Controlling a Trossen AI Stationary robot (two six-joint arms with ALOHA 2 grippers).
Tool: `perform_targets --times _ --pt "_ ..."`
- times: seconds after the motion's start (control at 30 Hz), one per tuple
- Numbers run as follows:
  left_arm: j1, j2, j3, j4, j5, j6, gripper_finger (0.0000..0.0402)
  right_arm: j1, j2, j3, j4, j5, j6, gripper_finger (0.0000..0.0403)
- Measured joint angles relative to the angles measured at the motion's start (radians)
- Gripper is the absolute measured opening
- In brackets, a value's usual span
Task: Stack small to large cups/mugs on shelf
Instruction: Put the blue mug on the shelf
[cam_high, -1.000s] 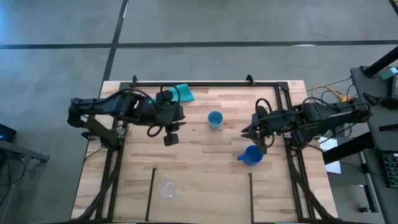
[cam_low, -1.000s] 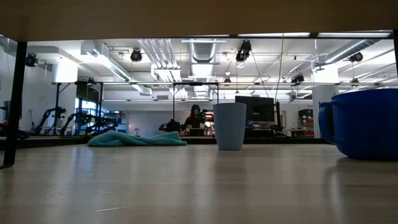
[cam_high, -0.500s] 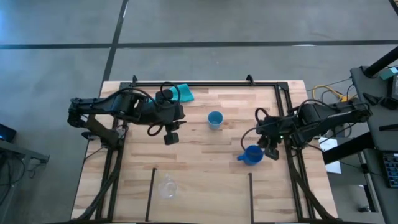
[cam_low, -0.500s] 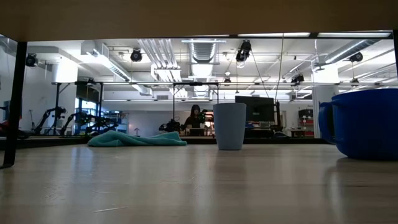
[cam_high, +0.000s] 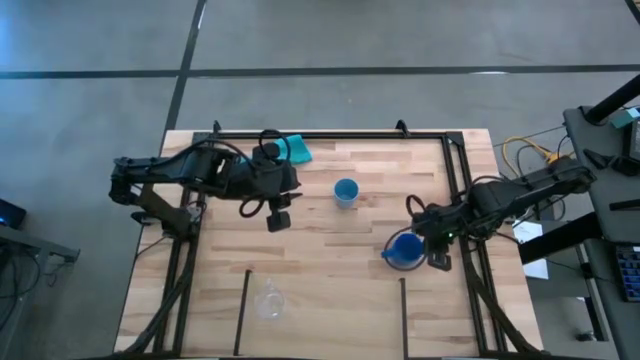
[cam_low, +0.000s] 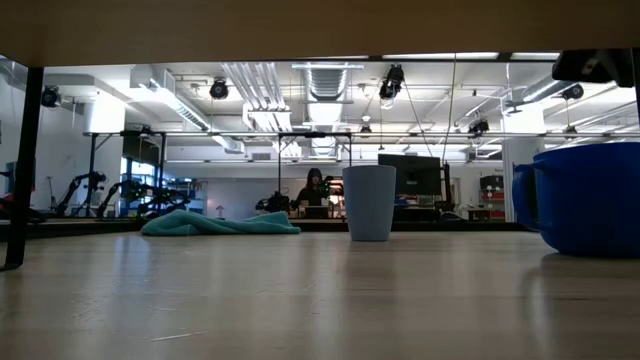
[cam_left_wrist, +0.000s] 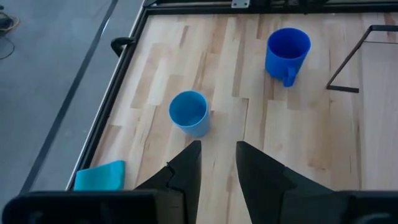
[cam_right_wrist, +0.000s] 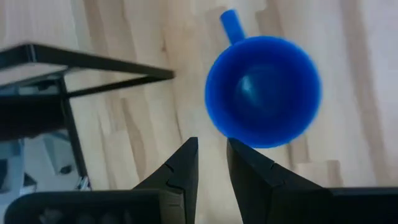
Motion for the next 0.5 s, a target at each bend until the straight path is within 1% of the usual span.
perform_targets --times 0.17,0.27,0.5 --pt "0.005 0.005 0.0 0.015 0.0 -0.001 0.0086 0.012 0.007 -0.03 0.075 -0.005 -0.016 0.0079" --pt "0.007 0.01 0.0 0.023 0.0 -0.002 0.0086 0.017 0.026 -0.043 0.076 -0.002 -0.069 0.0079" --pt "0.007 0.021 0.0 0.024 0.0 -0.006 0.0086 0.023 0.133 -0.078 0.073 -0.002 -0.205 0.0079"
